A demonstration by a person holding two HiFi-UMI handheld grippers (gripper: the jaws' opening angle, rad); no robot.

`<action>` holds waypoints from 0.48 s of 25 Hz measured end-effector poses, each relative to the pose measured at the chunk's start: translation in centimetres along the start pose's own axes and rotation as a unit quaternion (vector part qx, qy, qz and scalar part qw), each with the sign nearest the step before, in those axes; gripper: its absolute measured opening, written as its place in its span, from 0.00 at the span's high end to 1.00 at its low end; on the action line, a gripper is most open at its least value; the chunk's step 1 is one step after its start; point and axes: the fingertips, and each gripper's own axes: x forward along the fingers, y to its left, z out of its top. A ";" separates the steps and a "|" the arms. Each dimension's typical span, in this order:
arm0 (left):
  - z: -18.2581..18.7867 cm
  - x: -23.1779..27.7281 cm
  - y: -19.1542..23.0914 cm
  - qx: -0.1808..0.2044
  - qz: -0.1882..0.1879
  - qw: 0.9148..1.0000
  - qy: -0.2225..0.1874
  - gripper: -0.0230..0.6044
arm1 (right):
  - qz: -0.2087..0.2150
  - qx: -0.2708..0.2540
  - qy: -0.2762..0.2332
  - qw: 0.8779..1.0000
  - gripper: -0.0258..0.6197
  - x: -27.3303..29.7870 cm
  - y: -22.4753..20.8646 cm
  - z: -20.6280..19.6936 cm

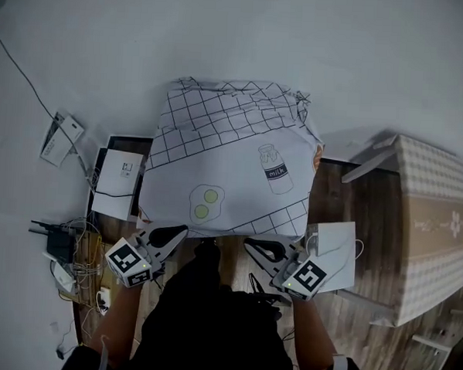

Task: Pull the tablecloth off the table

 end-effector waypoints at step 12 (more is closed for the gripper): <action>4.0 9.7 15.9 -0.009 -0.061 0.998 0.017 0.96 | -0.075 0.031 0.038 0.996 0.93 8.3 -16.1 4.0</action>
